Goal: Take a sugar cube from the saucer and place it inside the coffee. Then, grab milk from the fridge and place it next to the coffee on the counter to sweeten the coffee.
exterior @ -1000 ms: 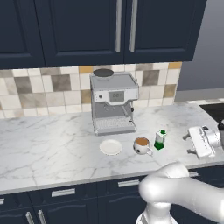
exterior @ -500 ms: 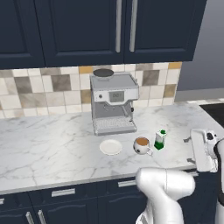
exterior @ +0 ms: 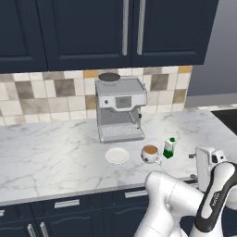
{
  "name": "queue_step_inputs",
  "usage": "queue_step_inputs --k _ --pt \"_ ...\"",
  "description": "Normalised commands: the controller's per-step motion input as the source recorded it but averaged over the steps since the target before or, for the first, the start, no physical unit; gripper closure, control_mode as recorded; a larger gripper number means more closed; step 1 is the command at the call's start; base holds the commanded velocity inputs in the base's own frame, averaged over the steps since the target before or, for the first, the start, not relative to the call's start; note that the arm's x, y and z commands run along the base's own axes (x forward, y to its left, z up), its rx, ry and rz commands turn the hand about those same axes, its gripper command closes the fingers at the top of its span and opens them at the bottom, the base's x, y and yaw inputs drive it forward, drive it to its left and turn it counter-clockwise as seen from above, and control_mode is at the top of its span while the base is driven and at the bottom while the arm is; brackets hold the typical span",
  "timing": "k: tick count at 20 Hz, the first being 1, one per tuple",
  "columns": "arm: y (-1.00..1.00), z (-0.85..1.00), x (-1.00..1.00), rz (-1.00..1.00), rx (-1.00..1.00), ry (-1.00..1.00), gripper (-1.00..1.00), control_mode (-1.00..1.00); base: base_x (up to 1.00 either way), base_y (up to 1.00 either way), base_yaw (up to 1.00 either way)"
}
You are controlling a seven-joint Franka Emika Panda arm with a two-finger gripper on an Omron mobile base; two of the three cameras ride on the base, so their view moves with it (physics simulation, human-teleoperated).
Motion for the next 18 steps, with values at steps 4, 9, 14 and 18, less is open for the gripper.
queue_step_inputs --k 4,9,14,18 --pt "0.68 0.47 -0.16 0.06 -0.20 -0.08 -1.00 -1.00 0.00 0.00 0.00" --pt "0.99 0.81 -0.11 0.00 -0.28 -0.23 -1.00 -1.00 0.00 0.00 0.00" --pt "0.85 0.70 -0.04 -0.11 -0.15 -0.58 -1.00 -1.00 0.00 0.00 0.00" --pt "0.59 0.32 -0.09 -0.13 -0.06 -0.64 -1.00 -1.00 0.00 0.00 0.00"
